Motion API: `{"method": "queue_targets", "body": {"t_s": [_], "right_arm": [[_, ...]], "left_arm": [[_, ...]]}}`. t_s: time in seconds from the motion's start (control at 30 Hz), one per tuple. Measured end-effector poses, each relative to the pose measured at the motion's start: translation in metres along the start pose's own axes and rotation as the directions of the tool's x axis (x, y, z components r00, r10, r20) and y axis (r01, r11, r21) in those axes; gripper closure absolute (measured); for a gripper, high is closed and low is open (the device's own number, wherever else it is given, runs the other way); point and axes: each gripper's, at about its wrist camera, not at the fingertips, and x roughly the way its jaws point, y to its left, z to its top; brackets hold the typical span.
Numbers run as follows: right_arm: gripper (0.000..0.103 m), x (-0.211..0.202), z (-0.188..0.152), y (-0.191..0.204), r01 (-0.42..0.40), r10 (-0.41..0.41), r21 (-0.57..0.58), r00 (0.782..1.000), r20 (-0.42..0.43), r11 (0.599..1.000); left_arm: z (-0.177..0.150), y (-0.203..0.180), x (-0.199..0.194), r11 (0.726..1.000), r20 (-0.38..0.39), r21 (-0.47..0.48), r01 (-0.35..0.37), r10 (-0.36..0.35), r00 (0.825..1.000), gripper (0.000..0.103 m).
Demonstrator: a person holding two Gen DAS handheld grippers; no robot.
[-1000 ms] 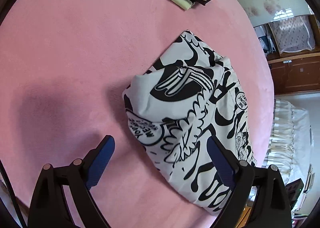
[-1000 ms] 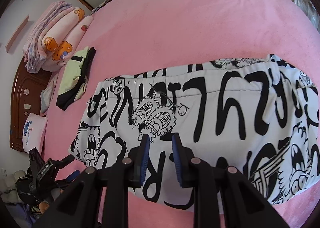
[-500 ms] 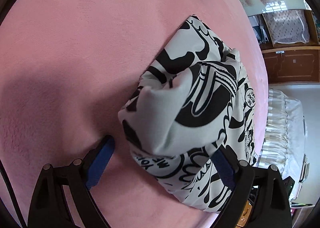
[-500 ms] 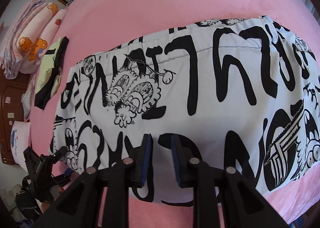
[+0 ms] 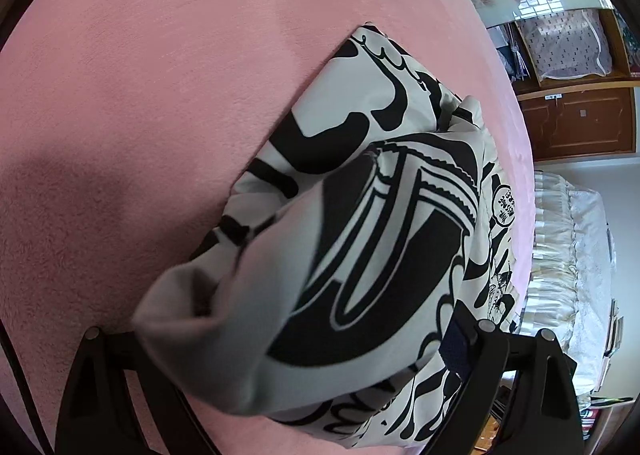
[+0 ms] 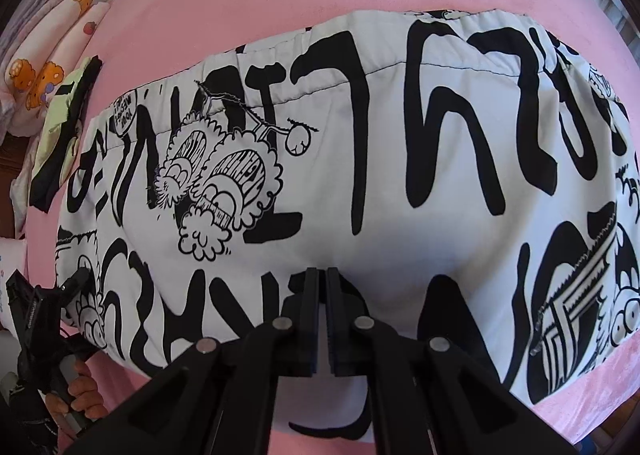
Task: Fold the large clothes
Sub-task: 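Close both tools on the jacket edge and lift it off the bed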
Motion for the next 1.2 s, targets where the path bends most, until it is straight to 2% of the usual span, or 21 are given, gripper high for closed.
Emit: {"method": "queue_targets", "body": {"t_s": [0.23, 0.5, 0.57, 0.67, 0.77, 0.87, 1.07, 1.2], "right_arm": [[0.103, 0.018, 0.01, -0.021, -0.072, 0.076, 0.11, 0.997, -0.03, 0.991], [0.103, 0.018, 0.011, -0.026, -0.115, 0.118, 0.133, 0.993, -0.015, 0.984], [0.103, 0.017, 0.011, -0.026, -0.116, 0.118, 0.135, 0.993, -0.01, 0.984], [0.103, 0.017, 0.01, -0.027, -0.116, 0.118, 0.13, 0.993, -0.002, 0.985], [0.103, 0.016, 0.008, -0.028, -0.125, 0.125, 0.126, 0.992, 0.005, 0.984], [0.103, 0.015, 0.008, -0.028, -0.14, 0.14, 0.121, 0.99, 0.008, 0.983], [0.103, 0.01, 0.005, -0.031, -0.145, 0.145, 0.088, 0.989, 0.006, 0.986], [0.103, 0.009, 0.006, -0.032, -0.157, 0.158, 0.085, 0.987, -0.006, 0.984]], "left_arm": [[-0.001, -0.002, -0.004, 1.0, 0.028, 0.001, -0.02, 0.02, 0.999, 0.032], [-0.008, -0.018, -0.018, 0.999, 0.088, 0.036, 0.009, -0.012, 0.996, 0.076], [-0.01, -0.025, -0.023, 0.998, 0.104, 0.063, 0.016, -0.022, 0.994, 0.081], [-0.015, -0.037, -0.029, 0.994, 0.128, 0.111, 0.006, -0.02, 0.992, 0.085], [-0.02, -0.046, -0.043, 0.989, 0.162, 0.136, 0.055, -0.077, 0.984, 0.087], [-0.025, -0.059, -0.053, 0.984, 0.188, 0.163, 0.074, -0.105, 0.977, 0.088], [-0.031, -0.082, -0.073, 0.979, 0.236, 0.2, 0.05, -0.098, 0.967, 0.088], [-0.042, -0.108, -0.081, 0.966, 0.26, 0.255, 0.05, -0.118, 0.958, 0.088]]}}
